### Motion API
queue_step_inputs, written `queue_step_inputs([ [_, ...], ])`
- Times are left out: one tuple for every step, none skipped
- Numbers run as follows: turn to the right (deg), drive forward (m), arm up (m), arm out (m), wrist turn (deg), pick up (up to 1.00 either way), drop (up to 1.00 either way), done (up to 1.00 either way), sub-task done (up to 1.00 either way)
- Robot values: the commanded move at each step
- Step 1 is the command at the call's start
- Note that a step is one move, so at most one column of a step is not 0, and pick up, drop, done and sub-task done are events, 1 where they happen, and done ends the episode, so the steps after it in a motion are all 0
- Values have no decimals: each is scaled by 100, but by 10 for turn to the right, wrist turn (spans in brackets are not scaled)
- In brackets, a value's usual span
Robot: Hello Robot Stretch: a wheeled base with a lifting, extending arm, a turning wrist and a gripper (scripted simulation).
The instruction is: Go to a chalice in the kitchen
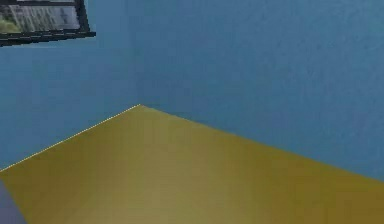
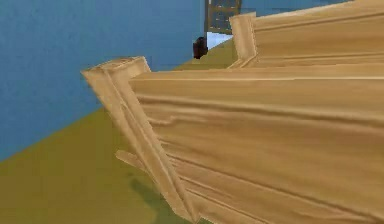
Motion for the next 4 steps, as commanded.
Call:
queue_step_inputs([
  [270, 0, 0, 0, 0, 0, 0, 0, 0],
  [0, 70, 0, 0, 0, 0, 0, 0, 0],
  [420, 0, 0, 0, 0, 0, 0, 0, 0],
  [0, 100, 0, 0, 0, 0, 0, 0, 0],
])
